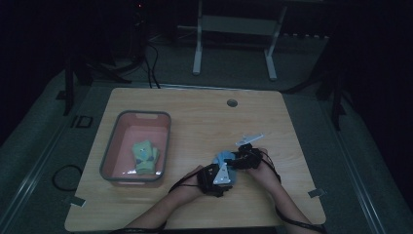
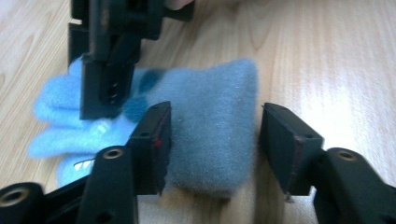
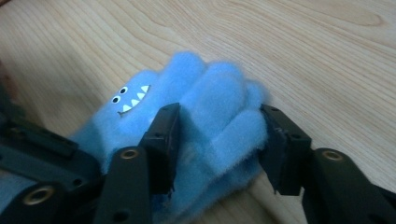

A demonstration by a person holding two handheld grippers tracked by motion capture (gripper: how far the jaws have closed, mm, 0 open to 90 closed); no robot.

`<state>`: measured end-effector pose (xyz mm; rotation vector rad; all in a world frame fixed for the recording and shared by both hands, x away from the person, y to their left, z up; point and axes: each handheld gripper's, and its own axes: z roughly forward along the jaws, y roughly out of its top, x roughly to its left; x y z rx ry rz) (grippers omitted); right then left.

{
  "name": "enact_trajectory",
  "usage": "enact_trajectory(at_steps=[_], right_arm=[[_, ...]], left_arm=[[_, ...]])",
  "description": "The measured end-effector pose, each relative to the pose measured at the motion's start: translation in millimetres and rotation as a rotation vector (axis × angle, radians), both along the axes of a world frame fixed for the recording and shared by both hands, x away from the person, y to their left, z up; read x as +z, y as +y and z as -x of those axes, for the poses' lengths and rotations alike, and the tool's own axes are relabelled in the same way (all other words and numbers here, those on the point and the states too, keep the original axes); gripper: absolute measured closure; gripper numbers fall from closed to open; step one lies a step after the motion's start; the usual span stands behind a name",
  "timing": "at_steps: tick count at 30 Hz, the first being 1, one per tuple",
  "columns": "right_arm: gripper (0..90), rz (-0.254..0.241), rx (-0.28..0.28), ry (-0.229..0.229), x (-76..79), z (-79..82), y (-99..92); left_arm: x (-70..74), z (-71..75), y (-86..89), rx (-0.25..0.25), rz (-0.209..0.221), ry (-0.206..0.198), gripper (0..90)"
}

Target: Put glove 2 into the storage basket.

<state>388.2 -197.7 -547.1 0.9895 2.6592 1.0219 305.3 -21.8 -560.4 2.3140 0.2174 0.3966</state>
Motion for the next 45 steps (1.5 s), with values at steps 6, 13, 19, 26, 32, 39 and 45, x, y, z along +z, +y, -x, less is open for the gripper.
enact_trajectory(at_steps=[6, 13, 19, 26, 32, 39, 45], right_arm=[[75.6, -0.049, 0.020, 0.044, -1.6, 0.4, -0.1], [81.4, -0.086, 0.027, 0.068, 7.9, -1.3, 0.6], [81.6, -0.132, 0.046, 0.072, 21.6, -2.4, 6.7], [81.7, -0.167, 0.079, 0.051, 46.3, -1.8, 18.7], [81.7, -0.193, 0.114, 0.030, 68.1, -1.4, 35.4], [81.8, -0.211, 0.150, 0.007, 87.8, -1.7, 59.9], [81.7, -0.222, 0.185, 0.001, 98.9, -4.8, 83.4]], left_arm=[[3.7, -3.8, 1.6, 0.012, 0.000, 0.005, 68.4], [13.4, -4.4, 5.8, -0.008, -0.015, 0.018, 75.5], [31.0, -0.9, 12.7, -0.004, -0.023, -0.005, 76.0], [63.8, 6.0, 27.4, 0.015, -0.053, -0.043, 75.9], [89.0, 12.4, 45.5, 0.042, -0.059, -0.063, 75.8], [106.9, 18.0, 65.8, 0.076, -0.081, -0.075, 75.7], [115.2, 20.5, 85.7, 0.117, -0.087, -0.076, 75.7]])
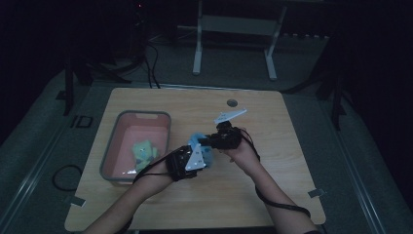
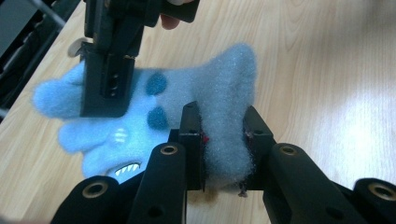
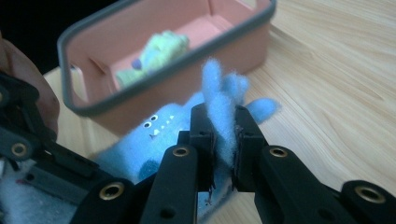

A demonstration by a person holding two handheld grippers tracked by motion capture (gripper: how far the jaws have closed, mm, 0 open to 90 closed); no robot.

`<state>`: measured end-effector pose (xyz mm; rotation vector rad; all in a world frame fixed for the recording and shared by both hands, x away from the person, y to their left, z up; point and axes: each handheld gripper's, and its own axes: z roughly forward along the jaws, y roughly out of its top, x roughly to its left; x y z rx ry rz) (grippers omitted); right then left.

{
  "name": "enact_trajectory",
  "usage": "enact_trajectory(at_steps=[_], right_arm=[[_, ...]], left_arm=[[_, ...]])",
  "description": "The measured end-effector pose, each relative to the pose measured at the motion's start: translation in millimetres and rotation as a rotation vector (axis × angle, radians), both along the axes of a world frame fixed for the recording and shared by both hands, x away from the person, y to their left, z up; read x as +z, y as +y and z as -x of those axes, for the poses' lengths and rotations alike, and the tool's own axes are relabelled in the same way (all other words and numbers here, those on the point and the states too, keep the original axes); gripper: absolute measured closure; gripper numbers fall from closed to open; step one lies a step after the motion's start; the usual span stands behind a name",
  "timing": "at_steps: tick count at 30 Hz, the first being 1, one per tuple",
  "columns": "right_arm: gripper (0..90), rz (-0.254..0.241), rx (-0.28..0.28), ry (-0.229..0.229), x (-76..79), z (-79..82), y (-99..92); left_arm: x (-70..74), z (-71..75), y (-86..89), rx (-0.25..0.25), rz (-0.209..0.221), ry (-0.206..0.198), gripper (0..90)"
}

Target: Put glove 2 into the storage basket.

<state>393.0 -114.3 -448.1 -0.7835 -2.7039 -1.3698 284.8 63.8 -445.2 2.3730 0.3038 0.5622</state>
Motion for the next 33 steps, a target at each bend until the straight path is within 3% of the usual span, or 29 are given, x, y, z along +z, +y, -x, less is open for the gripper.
enact_trajectory(at_steps=[15, 25, 33], right_arm=[[81.7, 0.023, 0.078, -0.023, 13.3, -9.8, 73.2], [81.7, 0.024, 0.137, -0.009, 0.9, -12.9, 132.7], [81.7, 0.019, 0.163, 0.021, -5.7, -19.8, 170.3]], left_arm=[[4.0, 3.5, 56.0, 0.107, -0.021, -0.008, 75.6], [-7.0, 7.8, 103.8, 0.183, -0.066, 0.018, 75.6], [-16.7, 2.4, 136.6, 0.232, -0.067, 0.052, 75.5]])
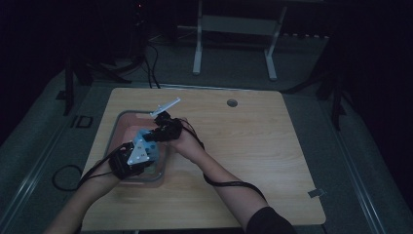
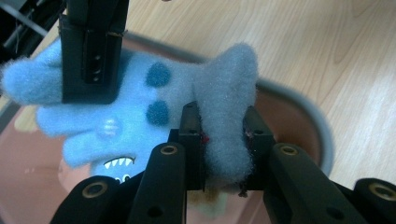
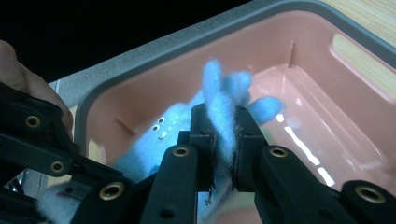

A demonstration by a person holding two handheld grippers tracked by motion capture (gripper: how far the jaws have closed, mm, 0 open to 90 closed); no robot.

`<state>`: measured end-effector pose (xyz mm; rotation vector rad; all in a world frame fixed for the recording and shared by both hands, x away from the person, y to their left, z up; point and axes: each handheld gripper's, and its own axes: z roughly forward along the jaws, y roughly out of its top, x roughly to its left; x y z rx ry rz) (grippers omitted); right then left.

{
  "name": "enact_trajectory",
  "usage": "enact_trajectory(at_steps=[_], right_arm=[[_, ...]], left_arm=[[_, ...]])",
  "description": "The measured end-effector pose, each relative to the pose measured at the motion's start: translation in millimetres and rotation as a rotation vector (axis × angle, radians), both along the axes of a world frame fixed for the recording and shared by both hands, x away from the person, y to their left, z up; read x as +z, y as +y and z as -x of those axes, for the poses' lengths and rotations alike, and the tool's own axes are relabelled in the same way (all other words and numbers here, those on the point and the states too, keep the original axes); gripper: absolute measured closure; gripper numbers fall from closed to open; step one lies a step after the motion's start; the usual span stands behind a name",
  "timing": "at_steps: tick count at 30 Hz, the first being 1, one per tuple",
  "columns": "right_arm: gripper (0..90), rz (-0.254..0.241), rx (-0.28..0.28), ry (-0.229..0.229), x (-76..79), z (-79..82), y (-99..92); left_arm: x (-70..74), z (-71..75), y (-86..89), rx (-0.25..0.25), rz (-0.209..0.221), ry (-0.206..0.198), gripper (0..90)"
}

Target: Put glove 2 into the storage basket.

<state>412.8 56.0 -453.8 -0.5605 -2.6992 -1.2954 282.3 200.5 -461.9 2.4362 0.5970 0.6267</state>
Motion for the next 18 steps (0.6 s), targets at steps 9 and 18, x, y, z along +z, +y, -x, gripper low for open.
enact_trajectory(at_steps=[9, 18], right_arm=[[81.7, 0.033, -0.007, 0.036, -24.8, -5.5, 18.1], [71.7, 0.068, -0.012, 0.044, -35.0, -10.1, 20.8]], left_arm=[[-21.9, -7.0, 7.9, 0.013, -0.022, 0.060, 75.0], [-31.3, -15.5, 5.3, 0.028, -0.039, 0.119, 71.1]])
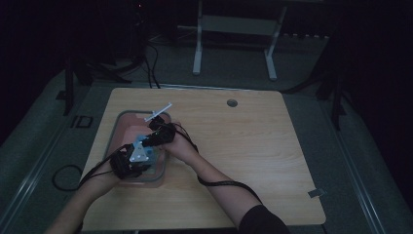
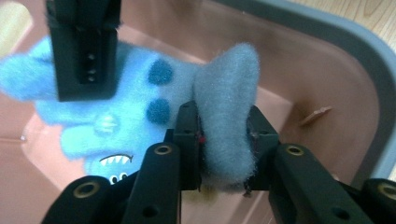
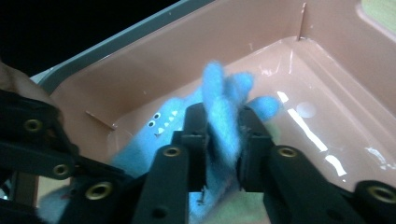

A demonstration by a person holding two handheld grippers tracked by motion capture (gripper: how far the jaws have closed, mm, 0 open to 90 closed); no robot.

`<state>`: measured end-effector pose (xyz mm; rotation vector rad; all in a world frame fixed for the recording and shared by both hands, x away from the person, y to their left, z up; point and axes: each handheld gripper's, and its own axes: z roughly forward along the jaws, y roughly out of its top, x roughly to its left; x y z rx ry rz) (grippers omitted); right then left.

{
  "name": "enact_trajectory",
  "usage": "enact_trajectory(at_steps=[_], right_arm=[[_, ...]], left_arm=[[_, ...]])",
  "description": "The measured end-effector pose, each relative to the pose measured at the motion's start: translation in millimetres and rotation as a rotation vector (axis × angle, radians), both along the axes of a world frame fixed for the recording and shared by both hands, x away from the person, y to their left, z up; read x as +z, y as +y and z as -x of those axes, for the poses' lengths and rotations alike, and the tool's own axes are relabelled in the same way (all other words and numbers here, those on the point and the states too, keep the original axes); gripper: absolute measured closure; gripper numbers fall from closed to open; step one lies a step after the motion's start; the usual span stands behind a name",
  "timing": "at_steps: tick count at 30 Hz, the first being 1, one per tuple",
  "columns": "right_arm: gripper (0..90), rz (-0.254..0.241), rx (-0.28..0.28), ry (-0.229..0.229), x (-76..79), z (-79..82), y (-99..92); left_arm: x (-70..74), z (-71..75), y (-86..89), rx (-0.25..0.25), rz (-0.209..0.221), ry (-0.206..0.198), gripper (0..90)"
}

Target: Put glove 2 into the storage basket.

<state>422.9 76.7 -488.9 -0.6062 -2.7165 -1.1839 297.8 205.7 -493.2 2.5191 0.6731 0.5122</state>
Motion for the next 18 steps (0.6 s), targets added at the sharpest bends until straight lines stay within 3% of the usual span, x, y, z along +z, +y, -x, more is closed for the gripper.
enact_trajectory(at_steps=[2, 3, 6, 8, 9, 14, 15, 18], right_arm=[[59.3, 0.011, -0.005, -0.041, 1.9, 1.5, -0.5], [55.3, 0.011, -0.004, -0.039, 2.4, 1.2, -1.0], [49.3, 0.008, -0.005, -0.039, 4.9, 0.8, -5.2], [48.2, 0.003, -0.007, -0.034, 5.7, 0.6, -7.1], [44.3, -0.005, -0.011, -0.034, 8.3, 0.6, -12.0], [34.4, -0.026, -0.021, -0.028, 15.4, 2.1, -22.4], [29.5, -0.035, -0.014, -0.023, 17.0, 2.3, -25.2], [22.2, -0.068, -0.004, -0.011, 23.1, 4.3, -34.7]], left_arm=[[-1.7, -0.4, -0.2, 0.012, -0.001, 0.009, 64.0], [-1.4, -0.3, 0.4, 0.021, 0.008, 0.003, 59.5], [0.9, -0.2, 4.1, 0.051, 0.044, 0.001, 46.5], [2.0, 0.5, 5.8, 0.064, 0.051, -0.004, 45.1], [3.4, 0.9, 6.7, 0.074, 0.060, -0.005, 37.2], [13.3, 4.1, 7.5, 0.109, 0.105, -0.022, 23.8], [15.9, 4.8, 7.1, 0.112, 0.121, -0.028, 17.1], [22.5, 5.7, 5.1, 0.118, 0.157, -0.033, 12.1]])
